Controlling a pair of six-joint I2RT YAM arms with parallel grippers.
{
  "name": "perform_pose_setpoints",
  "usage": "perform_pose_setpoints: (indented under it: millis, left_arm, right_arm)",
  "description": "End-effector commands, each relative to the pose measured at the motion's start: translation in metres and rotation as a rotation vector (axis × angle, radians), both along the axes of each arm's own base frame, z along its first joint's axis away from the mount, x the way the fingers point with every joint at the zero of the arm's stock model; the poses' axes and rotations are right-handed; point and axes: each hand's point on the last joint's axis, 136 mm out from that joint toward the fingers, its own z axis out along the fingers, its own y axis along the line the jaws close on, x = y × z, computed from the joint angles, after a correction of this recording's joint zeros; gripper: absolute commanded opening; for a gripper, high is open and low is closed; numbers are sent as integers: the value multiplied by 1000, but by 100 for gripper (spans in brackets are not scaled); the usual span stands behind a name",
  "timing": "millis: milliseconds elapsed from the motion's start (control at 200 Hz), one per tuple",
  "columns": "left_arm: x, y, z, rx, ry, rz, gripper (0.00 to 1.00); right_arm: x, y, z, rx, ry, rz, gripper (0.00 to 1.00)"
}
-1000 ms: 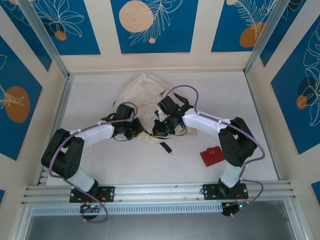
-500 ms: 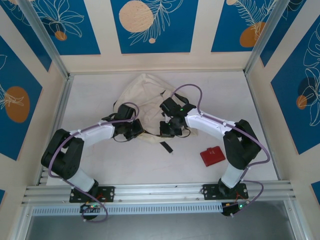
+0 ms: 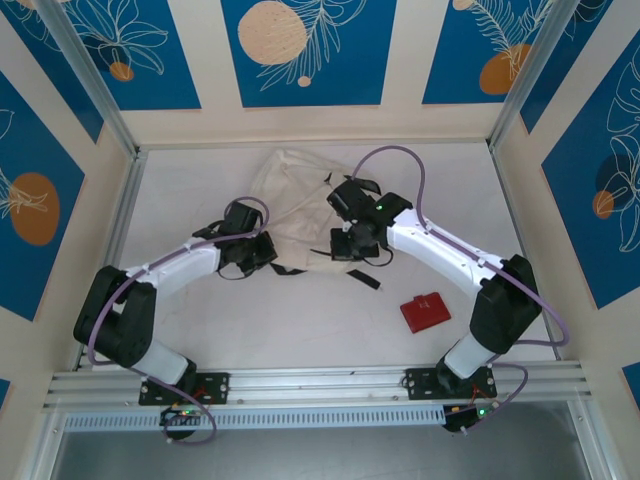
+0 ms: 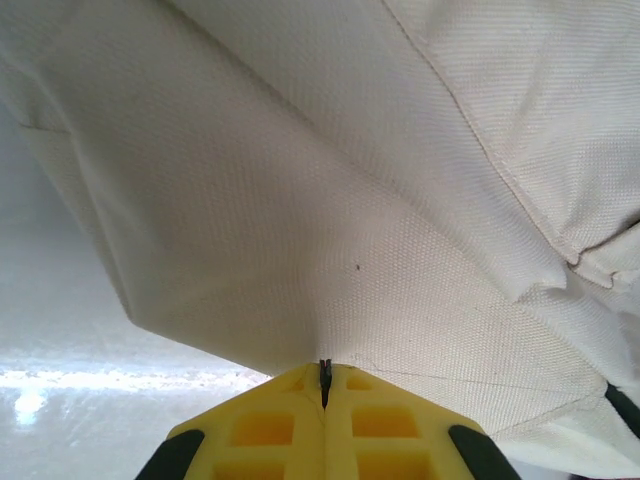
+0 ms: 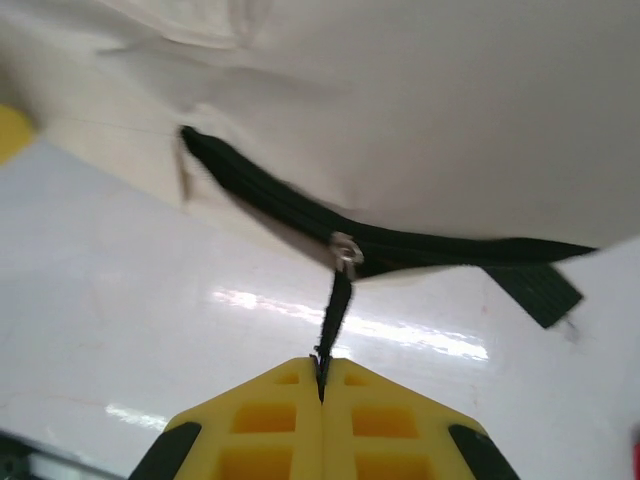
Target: Pack books, pencil case, and school supplies into a backpack
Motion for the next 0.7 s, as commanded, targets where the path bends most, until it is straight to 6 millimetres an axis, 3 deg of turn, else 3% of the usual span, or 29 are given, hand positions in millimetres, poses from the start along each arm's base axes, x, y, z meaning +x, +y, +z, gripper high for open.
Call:
perform_pose_setpoints:
  millis: [0,55,175,290,485,695]
  left_arm:
    - [3,-13,26,-80,-48,-42,10]
    - [1,-19,32,-131,-53,-46,27]
    - [0,-31,41,-234,-64,-40,52]
    - [1,-37,42,-288,-52,-24,61]
    - [-2,-43,24,-336,24,18,59]
    - [-11,-36,2,-291,104,52,31]
  right_arm:
    - [-5,39,25,148,-14,150,0]
    - [-6,56,30,216,-12,196,0]
    - [-7,90,44,378,1,280,0]
    - [-9,112,51,470,23,331,0]
    - [-13,126,47,509,51,350,0]
    - [-16,118,32,437,63,319,0]
